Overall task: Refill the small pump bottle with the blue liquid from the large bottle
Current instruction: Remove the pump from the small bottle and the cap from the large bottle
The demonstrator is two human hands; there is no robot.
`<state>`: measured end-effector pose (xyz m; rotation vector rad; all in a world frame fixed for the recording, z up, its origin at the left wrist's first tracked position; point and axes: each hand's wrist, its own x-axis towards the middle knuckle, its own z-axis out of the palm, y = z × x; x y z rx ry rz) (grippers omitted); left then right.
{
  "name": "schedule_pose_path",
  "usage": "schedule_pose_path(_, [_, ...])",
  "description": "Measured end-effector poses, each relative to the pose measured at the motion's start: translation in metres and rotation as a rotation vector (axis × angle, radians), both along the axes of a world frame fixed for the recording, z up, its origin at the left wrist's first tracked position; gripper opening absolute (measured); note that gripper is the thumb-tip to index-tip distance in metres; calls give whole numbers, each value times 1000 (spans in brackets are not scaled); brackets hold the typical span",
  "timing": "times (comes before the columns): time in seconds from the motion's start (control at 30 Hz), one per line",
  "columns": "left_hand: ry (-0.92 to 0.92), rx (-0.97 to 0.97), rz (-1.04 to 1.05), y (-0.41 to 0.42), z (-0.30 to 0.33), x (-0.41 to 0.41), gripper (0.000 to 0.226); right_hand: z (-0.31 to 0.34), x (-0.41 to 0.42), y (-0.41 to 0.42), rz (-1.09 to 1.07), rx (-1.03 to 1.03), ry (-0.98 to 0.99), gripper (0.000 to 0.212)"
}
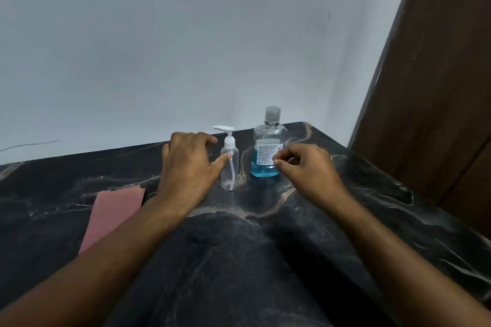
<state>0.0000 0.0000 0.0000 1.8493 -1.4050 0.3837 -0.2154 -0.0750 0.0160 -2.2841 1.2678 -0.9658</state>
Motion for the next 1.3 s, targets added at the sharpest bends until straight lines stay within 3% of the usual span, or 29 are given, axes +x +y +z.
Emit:
schedule_pose_path(0.17, [-2, 132, 66, -18, 23, -1, 62, 22, 15, -25, -108, -11, -113, 54])
schedule_pose_path(0.3, [-69, 140, 117, -27, 32, -10, 59, 37, 26, -51, -75, 186, -94, 89])
schedule_pose_path(0.4, [-8, 154, 119, -32, 36, -15, 57, 37, 33, -64, 43, 397, -141, 71])
schedule_pose_path(0.5, [52, 164, 119, -36, 36, -20, 54, 29, 38, -69, 60, 401, -188, 48])
schedule_pose_path(0.7, [120, 167, 71, -36, 39, -36, 40, 19, 33, -66, -8, 309, -240, 58])
schedule_pose_path(0.83, [187, 19, -10, -22, 48, -40, 33, 23, 17, -50, -32, 184, -202, 59])
schedule_pose_path(1.0, [440, 11, -194, 17, 46, -34, 15, 35, -5, -10, 18, 129, -195, 57])
schedule_pose_path(1.17, [570, 75, -272, 58, 36, -35, 21, 30, -17, 46, 87, 155, -204, 44])
schedule_pose_path(1.3, [615, 80, -314, 94, 28, -43, 19, 20, -24, 81, 98, 154, -203, 54])
